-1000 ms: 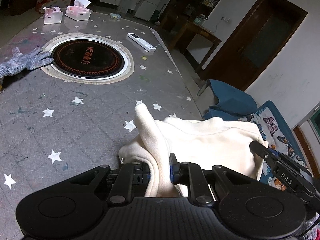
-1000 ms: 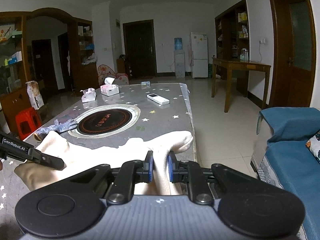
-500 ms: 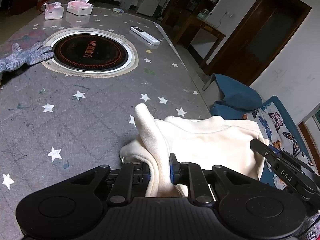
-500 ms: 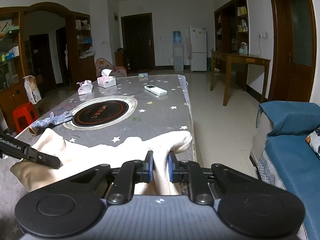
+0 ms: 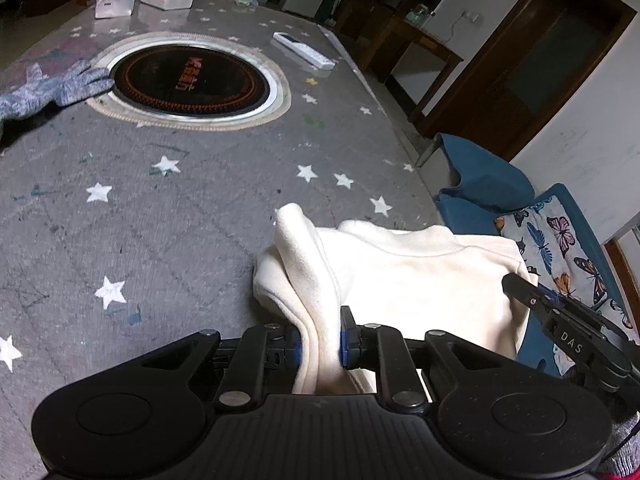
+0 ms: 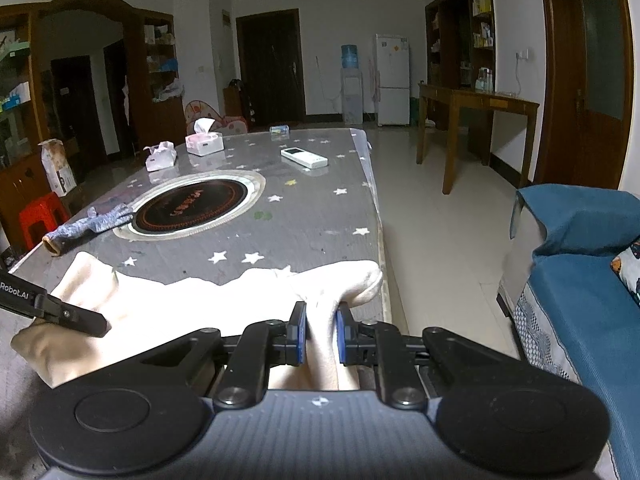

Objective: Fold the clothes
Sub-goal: 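Lay the folded edge down and open both grippers, then press the folded sweatshirt flat with both open grippers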

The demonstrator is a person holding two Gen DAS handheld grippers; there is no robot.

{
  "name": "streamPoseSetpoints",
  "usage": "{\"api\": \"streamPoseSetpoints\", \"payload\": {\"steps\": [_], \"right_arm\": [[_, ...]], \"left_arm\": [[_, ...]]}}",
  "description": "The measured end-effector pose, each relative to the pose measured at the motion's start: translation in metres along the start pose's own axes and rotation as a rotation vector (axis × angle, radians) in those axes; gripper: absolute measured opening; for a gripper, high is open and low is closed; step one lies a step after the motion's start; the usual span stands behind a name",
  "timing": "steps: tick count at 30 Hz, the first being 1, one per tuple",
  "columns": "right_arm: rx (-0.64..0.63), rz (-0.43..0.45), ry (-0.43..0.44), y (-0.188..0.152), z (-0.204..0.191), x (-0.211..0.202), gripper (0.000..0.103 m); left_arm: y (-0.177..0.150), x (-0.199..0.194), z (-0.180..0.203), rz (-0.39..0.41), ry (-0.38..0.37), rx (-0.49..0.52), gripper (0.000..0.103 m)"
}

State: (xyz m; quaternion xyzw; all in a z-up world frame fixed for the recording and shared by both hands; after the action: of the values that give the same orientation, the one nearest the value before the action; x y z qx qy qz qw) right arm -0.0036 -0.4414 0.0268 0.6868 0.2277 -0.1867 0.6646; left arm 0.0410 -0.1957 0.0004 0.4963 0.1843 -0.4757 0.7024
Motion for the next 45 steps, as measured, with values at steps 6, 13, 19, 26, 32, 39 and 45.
{"api": "streamPoseSetpoints", "payload": {"steps": [6,13,19,26,32,39,45], "right_arm": [[0.000,-0.024,-0.005,-0.005,0.001,0.012,0.013],[0.011,-0.045,-0.020,-0.011,0.007,0.022,0.017],[0.020,-0.048,-0.047,-0.012,0.016,0.023,0.018],[0.000,-0.059,-0.001,-0.011,0.003,0.026,0.018],[-0.035,-0.084,0.067,-0.011,-0.024,0.037,0.019],[-0.048,-0.109,0.108,-0.014,-0.045,0.054,0.022],[-0.045,-0.140,0.117,-0.024,-0.048,0.065,0.025]], "left_arm": [[-0.001,0.005,-0.005,-0.010,0.010,-0.001,0.020],[-0.004,0.009,-0.013,-0.022,0.048,0.002,0.030],[-0.003,0.006,-0.023,-0.016,0.097,-0.003,0.050],[0.009,-0.001,-0.037,0.024,0.139,-0.033,0.051],[0.021,0.001,-0.033,0.043,0.143,-0.015,0.051],[0.027,0.016,-0.028,0.030,0.144,0.023,0.054],[0.033,0.024,-0.032,0.022,0.115,0.022,0.054]]}}
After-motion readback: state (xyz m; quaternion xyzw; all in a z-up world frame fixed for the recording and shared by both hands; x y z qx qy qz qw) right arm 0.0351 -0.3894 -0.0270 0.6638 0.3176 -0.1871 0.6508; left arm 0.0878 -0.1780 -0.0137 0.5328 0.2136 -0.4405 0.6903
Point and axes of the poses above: each gripper's, at about its wrist camera, not at the fingertips, and x roughly the way its jaws point, z to its right, y to its top, the point moved 7 cm from there along x, roughly the way its jaws point, and after that the axes turned 2 degrees about -y, right-handed, at the moved point
